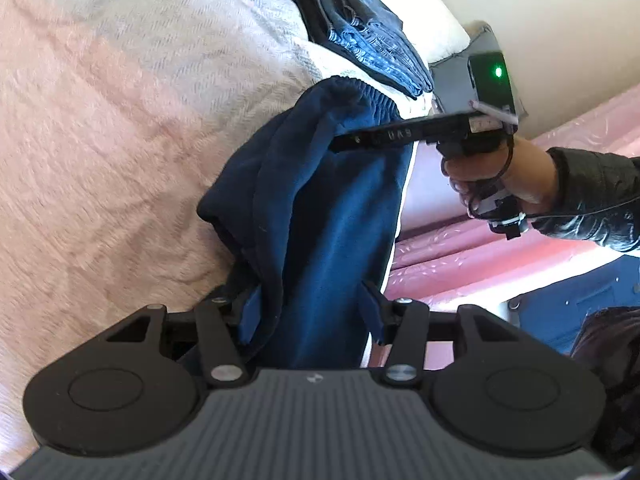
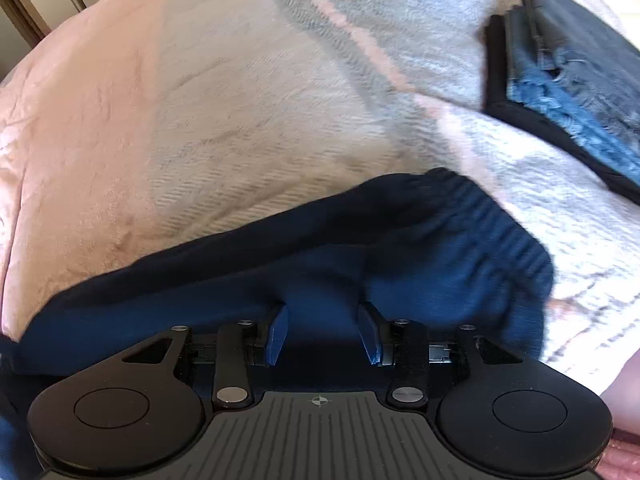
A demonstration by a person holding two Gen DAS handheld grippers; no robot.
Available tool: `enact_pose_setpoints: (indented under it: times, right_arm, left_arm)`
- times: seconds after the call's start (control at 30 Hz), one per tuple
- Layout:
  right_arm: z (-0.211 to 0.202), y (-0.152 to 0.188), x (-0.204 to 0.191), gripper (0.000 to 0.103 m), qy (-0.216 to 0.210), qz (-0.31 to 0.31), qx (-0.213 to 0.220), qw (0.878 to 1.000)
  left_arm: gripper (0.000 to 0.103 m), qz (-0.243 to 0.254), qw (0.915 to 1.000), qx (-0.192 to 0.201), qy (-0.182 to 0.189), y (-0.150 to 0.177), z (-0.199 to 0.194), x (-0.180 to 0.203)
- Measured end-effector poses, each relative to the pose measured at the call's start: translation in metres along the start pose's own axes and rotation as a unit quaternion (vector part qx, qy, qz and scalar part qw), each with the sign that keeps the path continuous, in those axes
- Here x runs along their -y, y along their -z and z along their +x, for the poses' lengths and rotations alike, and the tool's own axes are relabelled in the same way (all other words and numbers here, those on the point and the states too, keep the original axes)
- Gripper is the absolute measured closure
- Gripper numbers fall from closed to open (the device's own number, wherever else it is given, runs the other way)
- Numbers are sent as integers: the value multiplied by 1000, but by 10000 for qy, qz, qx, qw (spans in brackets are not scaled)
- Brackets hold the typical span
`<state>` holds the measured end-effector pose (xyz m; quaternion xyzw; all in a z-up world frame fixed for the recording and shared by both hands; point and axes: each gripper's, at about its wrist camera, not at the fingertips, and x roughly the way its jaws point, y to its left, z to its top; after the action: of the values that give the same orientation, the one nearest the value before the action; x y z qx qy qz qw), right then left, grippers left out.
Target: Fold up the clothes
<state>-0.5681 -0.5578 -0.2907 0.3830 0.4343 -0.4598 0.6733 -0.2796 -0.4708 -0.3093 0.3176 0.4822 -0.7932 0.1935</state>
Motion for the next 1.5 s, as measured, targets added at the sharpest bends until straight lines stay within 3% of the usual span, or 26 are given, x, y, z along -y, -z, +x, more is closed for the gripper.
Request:
enact_pose_setpoints:
  times: [0.1,0.23,0.37,0.43,0.5,0.57,0.73,0.9,0.97,1.03,1.1,1.17,1.33,1.4,1.5]
  right_arm:
    - [0,-7,-11,60,18,-130,-16,9999]
    - [-11,-12,-36,60,-148,-854,322,9957]
    - [-14,-16,-54,60,-535,-1111,535,9909]
    - [-8,-18,-59,60,-692,-1124,398,9904]
    - [-1,-17,-60,60,-712,-1135,280,9906]
    - [3,-15,-55,60,-645,-1005,201,9926]
    - [2,-11,-41,60,-463,-873,138,9950]
    - [3,-8,-28,60,-436,-649,211,9967]
    - [3,-10,-24,60,-446,-557,259,9971]
    - [-1,-12,-20,60,-444,-495,349,9972]
    - [-5,-12,-15,60,-421,-466,495,9968]
    - [-5,-12,-6,60,-375,-314,531,9974]
    - [2,-12,17,60,-318,176,472,9982]
    - [6,-11,26,59,-417,206,392,9982]
    - [7,-9,42,60,-376,343,421,9978]
  left_arm:
    - [56,92,9999,6,-128,12,-2,5]
    - [56,99,9997,24,-234,16,10,-3]
    - [53,148,9985,378,-362,5,11,-18]
    - [51,-44,9976,625,-304,-2,10,-32]
    - [52,-252,9973,688,-47,-8,15,-47]
    - [58,-510,9950,526,672,-15,23,-58]
    - [53,4,9921,278,1220,-27,26,-36]
    - [53,-276,9936,784,761,-31,44,-40]
    - [75,-352,9923,1073,516,-34,43,-43]
    - [81,-454,9824,1782,318,-43,12,-52]
    - [85,-508,9769,2064,232,-54,-12,-64]
    - [85,-478,9782,2021,26,-62,-17,-74]
    - [84,-913,9896,1105,-68,-72,-1,-111]
    - [82,-981,9907,938,99,-72,-5,-119]
    - [75,-838,9924,903,-32,-70,-23,-121]
